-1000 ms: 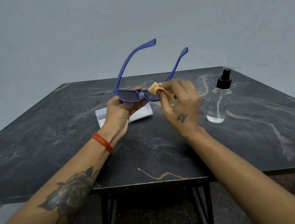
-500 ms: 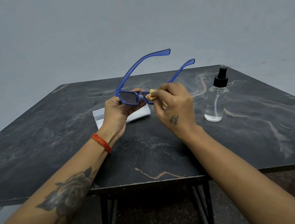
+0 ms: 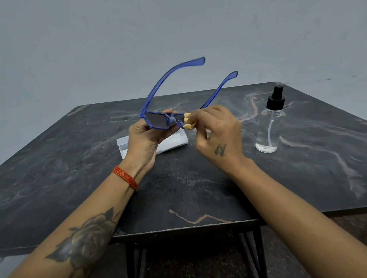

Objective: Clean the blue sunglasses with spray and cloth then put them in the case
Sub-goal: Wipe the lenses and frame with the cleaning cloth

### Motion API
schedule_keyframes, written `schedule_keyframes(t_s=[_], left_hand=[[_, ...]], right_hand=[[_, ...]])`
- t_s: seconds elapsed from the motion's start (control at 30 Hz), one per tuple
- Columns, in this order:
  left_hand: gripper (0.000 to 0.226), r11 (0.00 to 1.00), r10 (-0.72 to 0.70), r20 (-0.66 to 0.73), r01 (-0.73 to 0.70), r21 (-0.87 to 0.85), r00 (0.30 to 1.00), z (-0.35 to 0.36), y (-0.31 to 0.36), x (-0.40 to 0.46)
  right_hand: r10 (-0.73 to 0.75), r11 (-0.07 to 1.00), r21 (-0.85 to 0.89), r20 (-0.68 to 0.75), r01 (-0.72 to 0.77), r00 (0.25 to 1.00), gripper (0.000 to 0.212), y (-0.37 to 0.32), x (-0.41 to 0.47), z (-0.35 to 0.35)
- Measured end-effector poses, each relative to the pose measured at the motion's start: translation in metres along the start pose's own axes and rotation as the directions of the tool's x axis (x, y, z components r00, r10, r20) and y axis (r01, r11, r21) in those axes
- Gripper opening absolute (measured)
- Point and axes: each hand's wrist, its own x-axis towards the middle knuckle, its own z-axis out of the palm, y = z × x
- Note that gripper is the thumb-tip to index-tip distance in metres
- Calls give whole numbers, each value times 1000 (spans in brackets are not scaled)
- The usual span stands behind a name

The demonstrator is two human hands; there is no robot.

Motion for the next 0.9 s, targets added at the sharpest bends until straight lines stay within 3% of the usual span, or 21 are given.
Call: schedule_keyframes(t_s=[0.13,0.37,0.57,0.73,0.9], left_hand=[[14,1000,4,0,-4,31,1000,0,0,1],[14,999,21,11,-21,44,1000,-1,1,2],[14,1000,21,10,-21,8,1000,1,1,2],[13,1000,22,5,-22,5,1000,2,1,3],[15,1000,20,16,-20,5,1000,0,1,2]], right_hand=[[-11,1000,-10,32,11,999,17,-1,-1,4],[54,981,177,144,-79,988,12,-2,1,0],[99,989,99,105,-110,989,7,-1,2,0],[49,997,55,91,-55,995,19,1,2,4],[-14,975,222,84,-5,996,28,0,3,5]])
